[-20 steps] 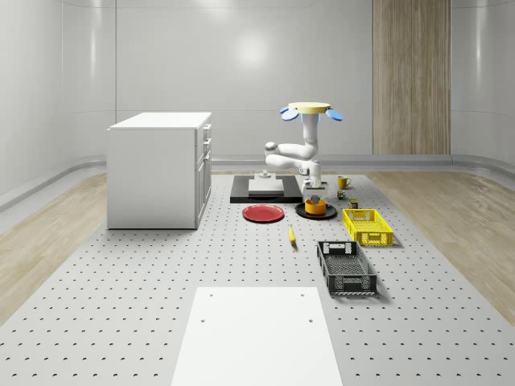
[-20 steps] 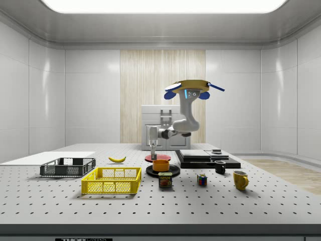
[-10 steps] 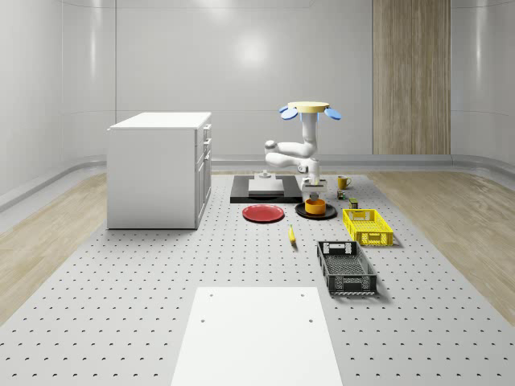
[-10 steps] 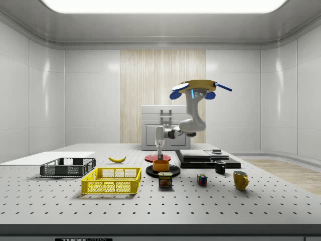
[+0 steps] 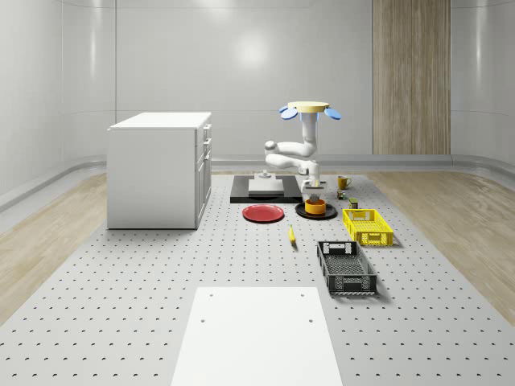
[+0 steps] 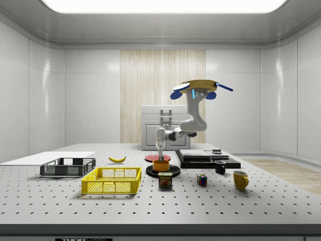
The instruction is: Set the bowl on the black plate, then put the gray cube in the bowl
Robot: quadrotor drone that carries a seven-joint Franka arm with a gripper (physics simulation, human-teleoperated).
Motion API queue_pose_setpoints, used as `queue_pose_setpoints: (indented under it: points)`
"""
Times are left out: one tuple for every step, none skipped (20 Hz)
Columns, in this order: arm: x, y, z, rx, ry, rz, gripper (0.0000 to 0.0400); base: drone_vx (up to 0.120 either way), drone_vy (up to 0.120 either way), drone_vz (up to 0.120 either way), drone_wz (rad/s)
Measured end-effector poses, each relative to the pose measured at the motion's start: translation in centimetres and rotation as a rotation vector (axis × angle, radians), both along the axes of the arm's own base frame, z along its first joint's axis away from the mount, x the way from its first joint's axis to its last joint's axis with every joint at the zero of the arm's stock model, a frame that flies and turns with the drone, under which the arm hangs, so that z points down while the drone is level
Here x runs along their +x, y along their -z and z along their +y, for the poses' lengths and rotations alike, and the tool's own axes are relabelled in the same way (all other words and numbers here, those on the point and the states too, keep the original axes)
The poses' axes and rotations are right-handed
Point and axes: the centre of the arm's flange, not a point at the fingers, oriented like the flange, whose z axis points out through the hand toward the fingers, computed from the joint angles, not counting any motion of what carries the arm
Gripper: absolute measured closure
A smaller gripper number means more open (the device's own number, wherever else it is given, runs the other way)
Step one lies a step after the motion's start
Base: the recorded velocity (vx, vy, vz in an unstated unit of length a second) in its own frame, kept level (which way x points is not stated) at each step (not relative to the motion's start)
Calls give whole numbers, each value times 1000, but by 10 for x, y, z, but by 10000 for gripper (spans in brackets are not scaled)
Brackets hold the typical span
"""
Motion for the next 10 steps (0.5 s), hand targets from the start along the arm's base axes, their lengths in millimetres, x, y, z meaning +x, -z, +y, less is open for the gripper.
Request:
queue_pose_setpoints:
  points:
    - [0,-1,-3,0,0,0,148,0,0,0,0]
    - [0,-2,-6,0,0,0,148,0,0,0,0]
    - [0,-3,-9,0,0,0,148,0,0,0,0]
    - [0,-5,-11,0,0,0,148,0,0,0,0]
    - [0,-8,-12,0,0,0,148,0,0,0,0]
    - [0,-11,-13,0,0,0,148,0,0,0,0]
    - [0,-14,-14,0,0,0,148,0,0,0,0]
    - [0,-17,-15,0,0,0,148,0,0,0,0]
    - [0,-20,-16,0,0,0,148,0,0,0,0]
    - [0,-24,-17,0,0,0,148,0,0,0,0]
